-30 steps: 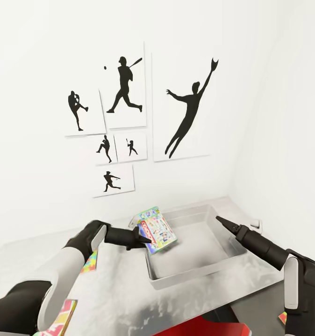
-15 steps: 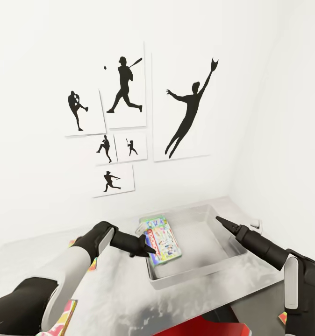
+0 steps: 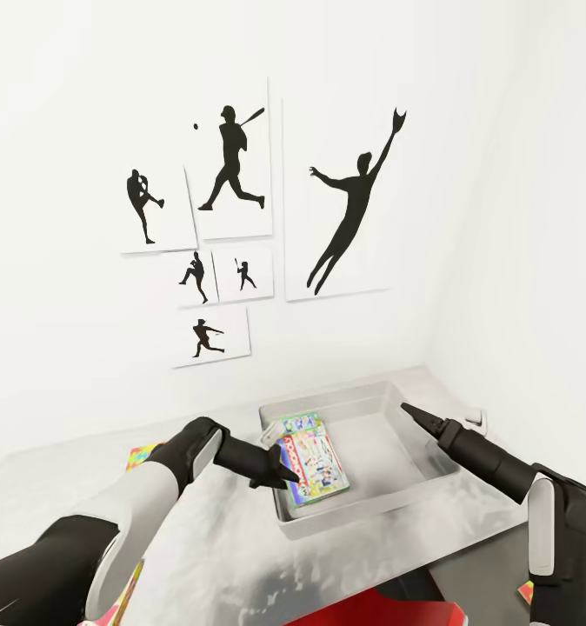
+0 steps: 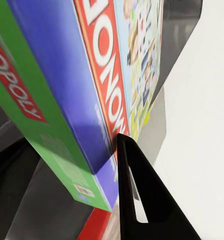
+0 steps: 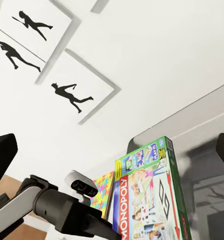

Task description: Put all the toys in the child's room - the three board games (two on the bed and one on the table), the two jigsaw puzzles on the table, and the tennis ball on the table - inside the toy box on the table in the child's room.

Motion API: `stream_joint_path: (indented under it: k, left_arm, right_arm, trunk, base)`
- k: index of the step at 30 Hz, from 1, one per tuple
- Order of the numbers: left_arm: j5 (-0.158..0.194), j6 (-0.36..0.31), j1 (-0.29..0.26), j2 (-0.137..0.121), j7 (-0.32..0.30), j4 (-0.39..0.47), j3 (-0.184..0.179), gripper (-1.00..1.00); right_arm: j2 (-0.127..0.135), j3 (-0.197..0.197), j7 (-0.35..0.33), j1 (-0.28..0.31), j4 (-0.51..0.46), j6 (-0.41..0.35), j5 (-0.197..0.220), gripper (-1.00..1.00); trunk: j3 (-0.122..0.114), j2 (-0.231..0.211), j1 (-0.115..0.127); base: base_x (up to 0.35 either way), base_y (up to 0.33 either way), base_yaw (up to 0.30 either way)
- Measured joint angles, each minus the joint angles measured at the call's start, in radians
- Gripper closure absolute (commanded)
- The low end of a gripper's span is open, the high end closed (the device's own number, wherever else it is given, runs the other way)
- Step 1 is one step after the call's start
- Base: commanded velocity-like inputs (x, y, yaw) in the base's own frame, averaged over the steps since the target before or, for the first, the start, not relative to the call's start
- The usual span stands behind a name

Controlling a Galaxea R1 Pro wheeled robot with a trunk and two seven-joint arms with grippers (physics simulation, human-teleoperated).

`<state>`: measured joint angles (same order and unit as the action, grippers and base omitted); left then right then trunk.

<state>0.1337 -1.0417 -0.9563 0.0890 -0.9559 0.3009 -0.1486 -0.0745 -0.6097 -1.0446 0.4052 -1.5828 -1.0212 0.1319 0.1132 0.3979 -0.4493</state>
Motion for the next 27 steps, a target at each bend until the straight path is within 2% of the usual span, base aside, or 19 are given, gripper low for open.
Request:
stream_joint_path:
  k: [9, 13, 17, 27]
  left_arm:
    - [0.001, 0.0, -0.004, -0.006, 0.005, 0.006, -0.001, 1.0]
    - [-0.012, 0.002, -0.021, -0.009, 0.01, 0.007, -0.004, 1.0]
    - [-0.011, 0.001, -0.044, -0.009, 0.01, 0.007, -0.004, 1.0]
    - [-0.013, 0.0, -0.061, -0.008, 0.011, 0.007, -0.004, 1.0]
  right_arm:
    - [0.0, 0.0, 0.0, 0.0, 0.0, 0.0, 0.0, -1.0]
    - [0.005, -0.001, 0.0, 0.0, 0.0, 0.0, -0.001, -1.0]
    - [0.013, -0.001, -0.003, 0.0, 0.0, 0.0, 0.0, -1.0]
    - [0.015, -0.003, -0.005, 0.0, 0.0, 0.003, 0.0, -1.0]
  trunk:
    - [0.003, 0.0, 0.0]
    - [0.007, 0.0, 0.0]
    - [0.011, 0.0, 0.0]
    - [0.023, 0.0, 0.0]
  base:
    - [0.0, 0.0, 0.0]
    - [0.0, 0.0, 0.0]
    - [0.0, 0.0, 0.0]
    - [0.0, 0.0, 0.0]
